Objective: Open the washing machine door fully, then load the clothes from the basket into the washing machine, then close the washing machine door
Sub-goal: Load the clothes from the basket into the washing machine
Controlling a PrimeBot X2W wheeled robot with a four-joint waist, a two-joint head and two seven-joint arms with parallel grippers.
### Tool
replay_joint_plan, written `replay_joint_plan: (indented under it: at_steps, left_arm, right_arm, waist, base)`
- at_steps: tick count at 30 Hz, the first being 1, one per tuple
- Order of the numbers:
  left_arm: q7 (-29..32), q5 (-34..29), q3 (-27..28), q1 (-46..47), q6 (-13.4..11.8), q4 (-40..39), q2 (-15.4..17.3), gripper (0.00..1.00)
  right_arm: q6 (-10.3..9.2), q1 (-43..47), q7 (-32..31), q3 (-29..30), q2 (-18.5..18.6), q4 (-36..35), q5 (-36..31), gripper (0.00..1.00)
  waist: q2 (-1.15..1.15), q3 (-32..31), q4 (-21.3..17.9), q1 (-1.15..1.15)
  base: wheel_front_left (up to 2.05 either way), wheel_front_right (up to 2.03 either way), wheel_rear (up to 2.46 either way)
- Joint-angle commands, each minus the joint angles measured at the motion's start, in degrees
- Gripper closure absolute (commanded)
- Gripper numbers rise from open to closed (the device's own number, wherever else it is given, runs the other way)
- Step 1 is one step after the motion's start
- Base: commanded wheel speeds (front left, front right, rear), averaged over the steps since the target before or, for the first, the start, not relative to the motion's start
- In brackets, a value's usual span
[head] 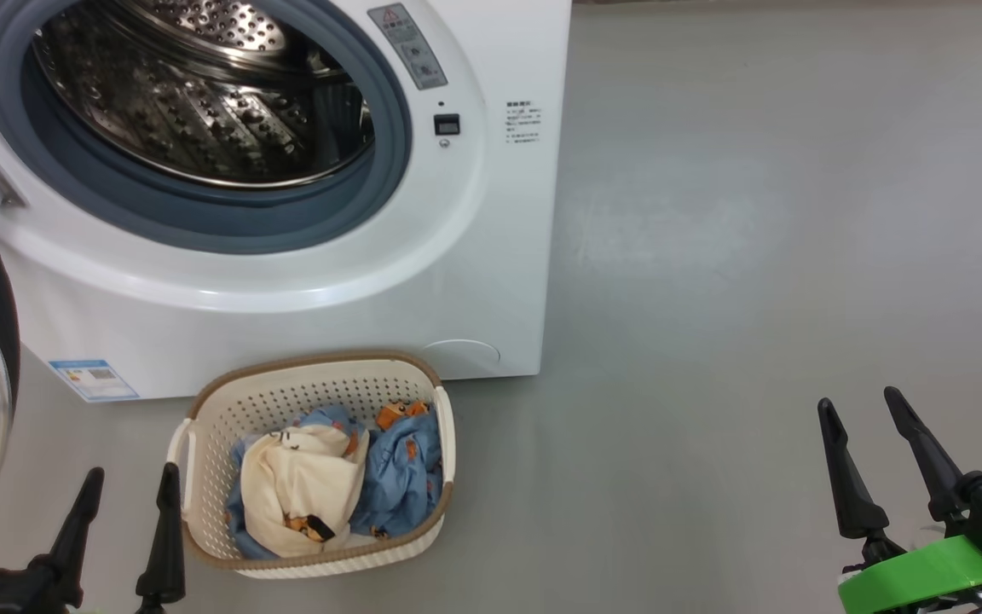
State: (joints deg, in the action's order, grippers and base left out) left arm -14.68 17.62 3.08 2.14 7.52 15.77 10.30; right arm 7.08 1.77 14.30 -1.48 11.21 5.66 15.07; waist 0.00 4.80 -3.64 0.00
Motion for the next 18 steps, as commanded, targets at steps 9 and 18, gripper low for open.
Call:
replay_joint_plan:
  at_steps: [9,18]
  left_arm:
    - [-0.32,0.09,1.01,2.2,-0.03,-1.48,2.32,0.0]
    - [-0.32,-0.9,0.19,2.53,-0.03,-0.63,2.18,0.0]
  right_arm:
    - [0.41,-1.36,0.7,-1.14,0.88,-1.57,0.21,0.0]
    - [0.41,-1.46,0.7,-1.36,0.75,-1.58,0.27,0.0]
  waist:
    - [0.0,-0.02,0.35,0.0]
    - [0.0,0.38,0.67,0.0]
  base:
    - [0.82,-1.66,0.84]
    - [0.33,-0.4,0.07]
